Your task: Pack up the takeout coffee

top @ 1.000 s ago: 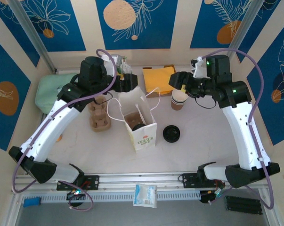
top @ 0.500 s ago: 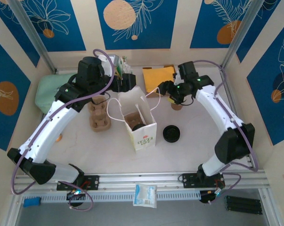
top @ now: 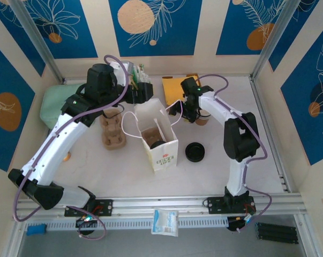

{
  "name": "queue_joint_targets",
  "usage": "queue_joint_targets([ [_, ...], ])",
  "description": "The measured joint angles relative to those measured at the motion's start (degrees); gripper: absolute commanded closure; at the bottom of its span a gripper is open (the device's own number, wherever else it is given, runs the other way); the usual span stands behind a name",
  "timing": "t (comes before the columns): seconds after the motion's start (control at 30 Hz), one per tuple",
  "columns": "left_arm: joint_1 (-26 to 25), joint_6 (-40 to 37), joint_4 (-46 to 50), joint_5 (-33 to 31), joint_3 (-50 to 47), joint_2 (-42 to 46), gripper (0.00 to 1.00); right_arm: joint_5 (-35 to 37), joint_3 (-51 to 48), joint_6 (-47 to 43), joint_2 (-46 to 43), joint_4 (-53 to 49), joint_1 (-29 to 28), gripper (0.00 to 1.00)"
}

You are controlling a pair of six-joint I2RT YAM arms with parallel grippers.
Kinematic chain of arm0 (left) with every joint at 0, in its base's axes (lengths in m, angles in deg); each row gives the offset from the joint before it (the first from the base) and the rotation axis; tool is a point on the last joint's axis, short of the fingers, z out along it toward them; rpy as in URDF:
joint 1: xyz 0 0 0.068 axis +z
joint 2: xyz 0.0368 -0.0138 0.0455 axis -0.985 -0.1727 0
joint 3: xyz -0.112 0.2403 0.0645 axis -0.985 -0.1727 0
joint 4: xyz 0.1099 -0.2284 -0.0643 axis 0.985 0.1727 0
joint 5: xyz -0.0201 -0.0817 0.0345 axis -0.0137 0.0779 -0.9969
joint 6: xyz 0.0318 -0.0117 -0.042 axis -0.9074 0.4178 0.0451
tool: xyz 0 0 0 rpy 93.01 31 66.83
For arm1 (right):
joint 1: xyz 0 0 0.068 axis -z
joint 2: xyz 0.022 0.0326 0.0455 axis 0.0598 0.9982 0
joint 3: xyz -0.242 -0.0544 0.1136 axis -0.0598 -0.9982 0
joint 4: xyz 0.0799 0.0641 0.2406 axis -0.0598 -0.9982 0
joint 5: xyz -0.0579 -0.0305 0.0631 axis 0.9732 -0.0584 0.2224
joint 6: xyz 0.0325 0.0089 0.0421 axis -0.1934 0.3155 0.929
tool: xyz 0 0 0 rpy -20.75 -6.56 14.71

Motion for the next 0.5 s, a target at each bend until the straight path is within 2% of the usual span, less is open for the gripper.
queue_joint_targets([
  [0.5, 1.0, 0.5, -0.9, 1.5, 0.0, 0.0, 0.01, 6.4, 2.6, -1.5, 4.5, 0.7, 3.6, 0.27],
])
